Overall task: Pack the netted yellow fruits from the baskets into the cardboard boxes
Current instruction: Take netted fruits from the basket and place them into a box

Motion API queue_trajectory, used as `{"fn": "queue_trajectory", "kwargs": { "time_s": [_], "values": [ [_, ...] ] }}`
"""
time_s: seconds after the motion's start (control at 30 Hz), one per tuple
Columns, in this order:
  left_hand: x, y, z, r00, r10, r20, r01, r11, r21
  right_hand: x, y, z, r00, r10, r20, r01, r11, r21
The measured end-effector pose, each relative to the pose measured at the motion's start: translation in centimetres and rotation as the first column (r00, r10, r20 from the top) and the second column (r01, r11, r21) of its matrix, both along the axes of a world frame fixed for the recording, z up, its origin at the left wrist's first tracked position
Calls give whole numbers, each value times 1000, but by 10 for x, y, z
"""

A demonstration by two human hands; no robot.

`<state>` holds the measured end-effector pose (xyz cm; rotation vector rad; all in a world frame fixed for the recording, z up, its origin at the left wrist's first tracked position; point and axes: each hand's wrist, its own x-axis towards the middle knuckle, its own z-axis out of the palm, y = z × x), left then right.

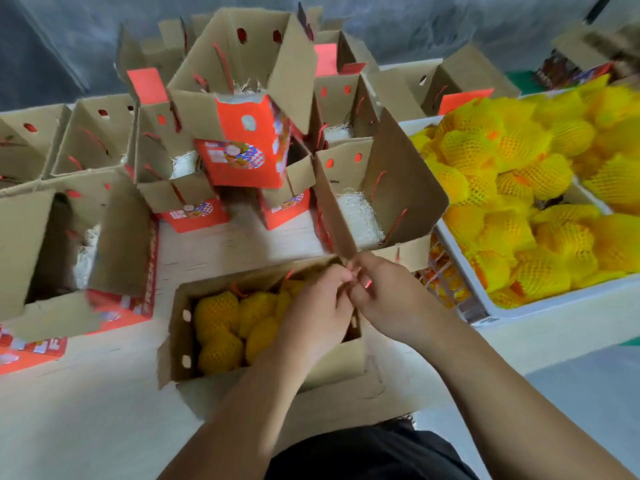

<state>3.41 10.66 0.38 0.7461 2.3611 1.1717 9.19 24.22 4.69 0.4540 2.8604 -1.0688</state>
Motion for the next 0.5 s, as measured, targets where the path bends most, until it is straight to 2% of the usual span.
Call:
{"fn": "queue_trajectory", "kwargs": {
  "time_s": [0.13,0.3,0.4,0.5],
  "values": [
    [22,96,28,999,-30,-32,35,986,165,33,83,15,956,-183,-230,152,978,-145],
    [46,212,37,984,-89,-152,118,973,199,65,188,15,912,-278,-303,215,950,-227],
    [52,257,21,950,-71,-305,129,976,175,77,238,8,923,-257,-287,222,964,-148],
    [54,274,0,879,-106,-466,53,991,-125,85,277,-2,968,-191,-164,214,967,137]
  ]
}}
